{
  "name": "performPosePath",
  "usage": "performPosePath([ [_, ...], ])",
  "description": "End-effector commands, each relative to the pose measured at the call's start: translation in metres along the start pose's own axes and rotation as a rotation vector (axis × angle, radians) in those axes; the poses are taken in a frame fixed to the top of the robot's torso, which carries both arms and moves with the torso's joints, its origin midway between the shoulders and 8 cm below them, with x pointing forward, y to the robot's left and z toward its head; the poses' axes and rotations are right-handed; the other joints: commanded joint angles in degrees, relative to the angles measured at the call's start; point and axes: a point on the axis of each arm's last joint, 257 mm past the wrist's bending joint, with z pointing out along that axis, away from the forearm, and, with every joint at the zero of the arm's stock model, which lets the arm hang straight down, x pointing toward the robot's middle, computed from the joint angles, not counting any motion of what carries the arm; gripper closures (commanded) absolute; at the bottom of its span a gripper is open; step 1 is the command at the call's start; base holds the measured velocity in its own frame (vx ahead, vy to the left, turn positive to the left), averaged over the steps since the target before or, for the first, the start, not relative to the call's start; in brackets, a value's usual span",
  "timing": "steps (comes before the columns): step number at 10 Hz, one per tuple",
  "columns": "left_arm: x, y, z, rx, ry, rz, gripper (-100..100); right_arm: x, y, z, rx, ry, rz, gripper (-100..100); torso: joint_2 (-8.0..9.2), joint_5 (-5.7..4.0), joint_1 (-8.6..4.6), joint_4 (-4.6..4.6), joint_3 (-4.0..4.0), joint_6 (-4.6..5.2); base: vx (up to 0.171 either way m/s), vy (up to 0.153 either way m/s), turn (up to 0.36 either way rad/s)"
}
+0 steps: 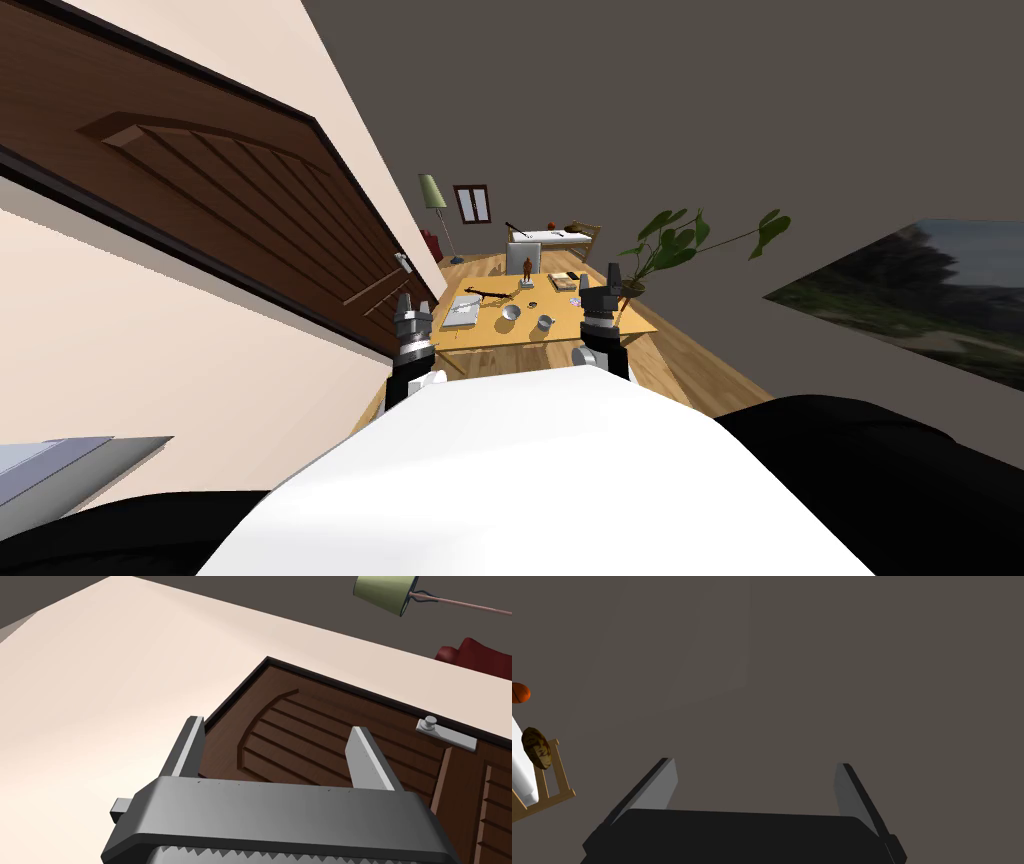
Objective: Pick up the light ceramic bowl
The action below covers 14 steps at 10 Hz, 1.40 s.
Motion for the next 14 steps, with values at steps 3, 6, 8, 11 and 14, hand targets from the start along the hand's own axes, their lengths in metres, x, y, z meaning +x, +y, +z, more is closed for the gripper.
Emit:
performPosePath([
  [3,0.002,0.015,0.006,-0.034,0.058,0.042,-100,0.000,0.000,0.000,0.000,0.000,0.000,0,0.01,0.02,0.09,0.00,0.01,0.00,-0.004,0.021,-0.014],
  [6,-0.004,0.040,0.016,-0.089,0.097,0.088,-100,0.000,0.000,0.000,0.000,0.000,0.000,0,0.00,0.04,0.17,0.00,0.00,0.00,-0.004,0.042,-0.026],
  [8,-0.012,0.062,0.024,-0.138,0.106,0.118,-100,0.000,0.000,0.000,0.000,0.000,0.000,0,0.00,0.06,0.24,0.00,0.00,0.00,-0.007,0.058,-0.046],
  [11,-0.023,0.086,0.034,-0.197,0.103,0.145,-100,0.000,0.000,0.000,0.000,0.000,0.000,0,-0.02,0.06,0.25,-0.01,-0.01,0.00,-0.003,0.054,-0.041],
  [14,-0.044,0.124,0.049,-0.289,0.081,0.175,-100,0.000,0.000,0.000,0.000,0.000,0.000,0,0.00,0.04,0.15,0.00,0.00,0.01,-0.013,0.035,-0.060],
])
